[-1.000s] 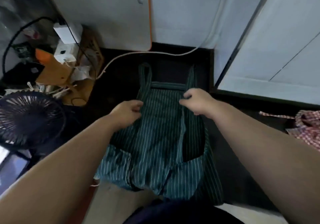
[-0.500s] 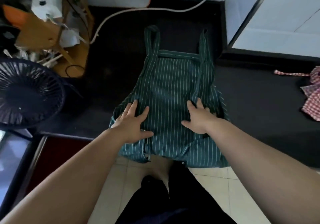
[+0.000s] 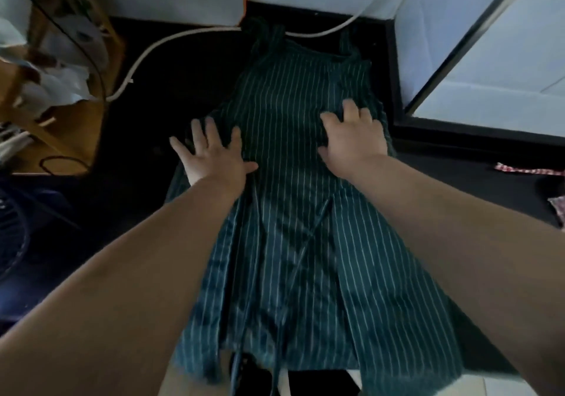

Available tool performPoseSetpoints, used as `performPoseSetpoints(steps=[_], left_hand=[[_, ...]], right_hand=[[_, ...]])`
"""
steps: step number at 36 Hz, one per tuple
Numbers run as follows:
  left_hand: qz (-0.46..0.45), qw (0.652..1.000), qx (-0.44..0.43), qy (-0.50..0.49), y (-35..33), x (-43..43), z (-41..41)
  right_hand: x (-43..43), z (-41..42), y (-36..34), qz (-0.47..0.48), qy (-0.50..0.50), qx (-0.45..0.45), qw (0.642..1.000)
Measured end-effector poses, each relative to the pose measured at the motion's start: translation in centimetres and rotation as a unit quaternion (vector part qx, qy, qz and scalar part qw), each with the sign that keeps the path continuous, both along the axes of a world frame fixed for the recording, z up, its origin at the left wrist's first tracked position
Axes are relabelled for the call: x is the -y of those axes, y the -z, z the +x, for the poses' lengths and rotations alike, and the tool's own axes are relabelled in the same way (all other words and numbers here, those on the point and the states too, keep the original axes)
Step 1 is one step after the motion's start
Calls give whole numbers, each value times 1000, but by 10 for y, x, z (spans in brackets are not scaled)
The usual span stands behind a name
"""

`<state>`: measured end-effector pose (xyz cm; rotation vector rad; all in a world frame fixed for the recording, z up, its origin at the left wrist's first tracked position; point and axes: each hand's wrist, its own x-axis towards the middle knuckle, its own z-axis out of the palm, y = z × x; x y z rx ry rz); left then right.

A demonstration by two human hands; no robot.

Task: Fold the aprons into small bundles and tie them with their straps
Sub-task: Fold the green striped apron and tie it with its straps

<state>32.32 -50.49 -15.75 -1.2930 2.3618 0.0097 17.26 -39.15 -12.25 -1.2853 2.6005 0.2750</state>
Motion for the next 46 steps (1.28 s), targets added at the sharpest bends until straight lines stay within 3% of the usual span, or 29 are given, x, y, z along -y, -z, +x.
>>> performPoseSetpoints(steps=[2,5,7,9,16,25,27,31,35,37,41,46], left_hand=[[-44,998,-32,-31,-1,-8,-5],[-60,987,-125,-85,-1,-18,-1],[-1,970,-198,-144,-1,-26,7],[63,954,-233,-180,3,-31,18],[151,951,-254,-96,-1,-52,50],[97,973,-163,-130,-8,-58,52],[97,971,-181,-119,-10,-57,50],[147,928,-327,-99,-33,-63,35],[229,843,-474,-106,-54,-83,11],[258,848,-453,-98,-46,-92,4],[238,945,-223,2,-10,-95,17],[176,971,-130,99,6,-87,47]], right_hand=[[-8,10,-8,-73,9,-21,997],[-30,24,-3,-33,103,103,989],[-45,33,7,20,141,169,975],[-55,37,17,12,163,195,967],[-75,42,13,-70,162,271,946],[-76,51,10,-52,160,252,953],[-75,49,12,-58,166,246,953],[-73,48,18,-54,154,226,960],[-73,48,24,-57,163,222,960],[-75,47,25,-67,163,223,959],[-81,51,24,-79,123,229,962],[-89,62,15,18,57,105,993]])
